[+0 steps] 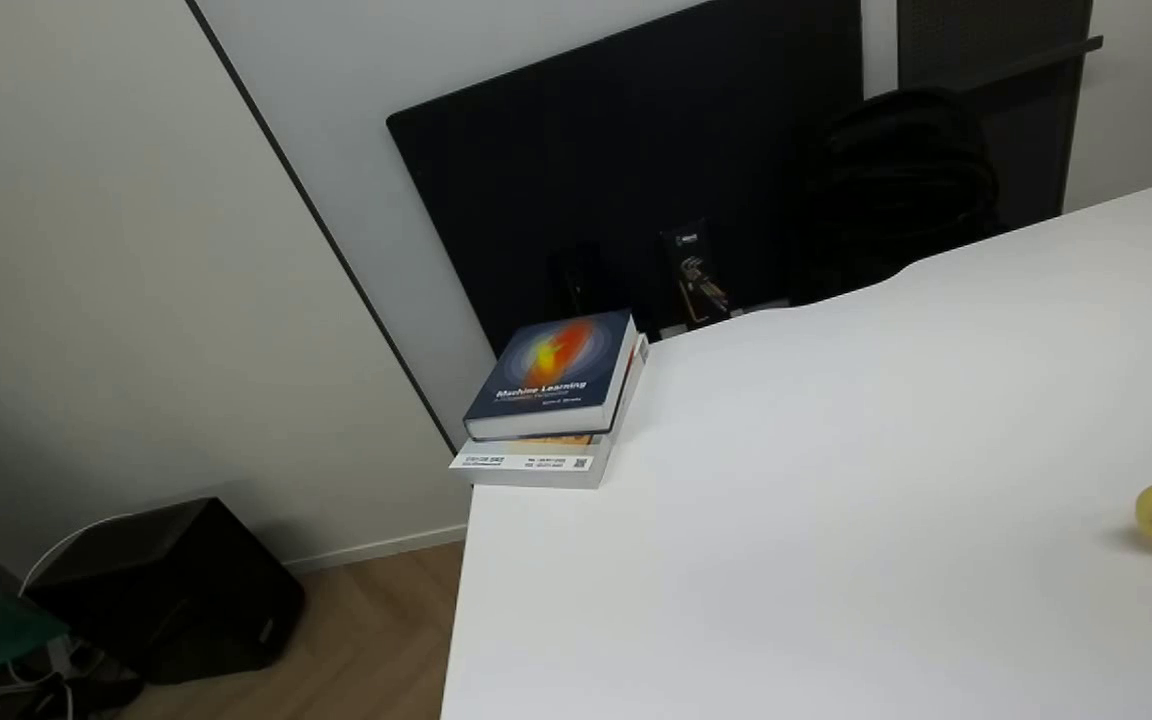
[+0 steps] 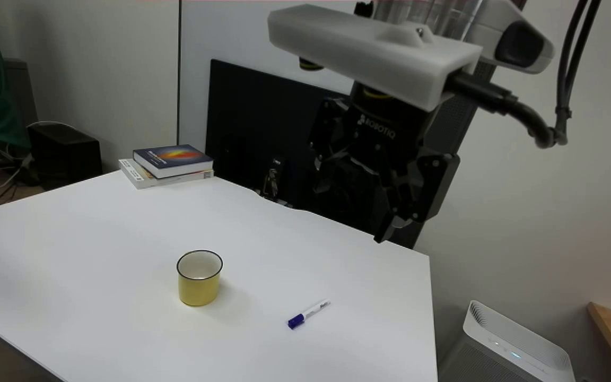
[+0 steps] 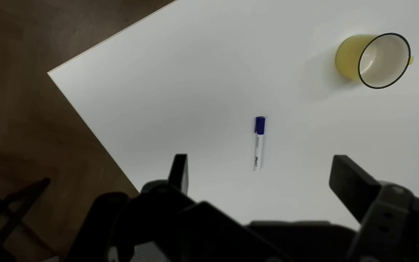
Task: Pick the pen on the table and put it in the cup
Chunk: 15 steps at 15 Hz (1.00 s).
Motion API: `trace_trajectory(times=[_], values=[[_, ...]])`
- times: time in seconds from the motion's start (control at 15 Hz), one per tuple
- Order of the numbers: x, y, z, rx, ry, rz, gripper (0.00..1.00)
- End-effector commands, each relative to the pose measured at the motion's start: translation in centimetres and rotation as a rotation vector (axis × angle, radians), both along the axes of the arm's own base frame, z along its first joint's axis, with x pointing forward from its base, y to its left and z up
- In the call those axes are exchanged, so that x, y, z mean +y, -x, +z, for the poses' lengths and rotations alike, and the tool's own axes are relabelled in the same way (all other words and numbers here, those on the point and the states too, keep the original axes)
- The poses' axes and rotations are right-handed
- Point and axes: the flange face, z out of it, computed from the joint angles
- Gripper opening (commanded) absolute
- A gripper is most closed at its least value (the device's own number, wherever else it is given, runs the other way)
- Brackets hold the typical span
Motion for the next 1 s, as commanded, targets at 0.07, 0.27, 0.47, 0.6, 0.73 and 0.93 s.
trace_trajectory(times=[0.07,0.27,0.47,0.6,0.73,0.93], values=[[0.0,0.0,0.1,0.000,0.000,-0.001,1.00],[0.2,-0.5,-1.1,0.027,0.018,0.002,1.00],[1.3,-1.8,-5.1,0.093,0.053,0.030,1.00],[2.1,-2.6,-8.3,0.134,0.082,0.056,1.00],[2.6,-3.6,-11.5,0.174,0.110,0.072,1.00],[3.2,-5.5,-16.3,0.216,0.149,0.076,1.00]])
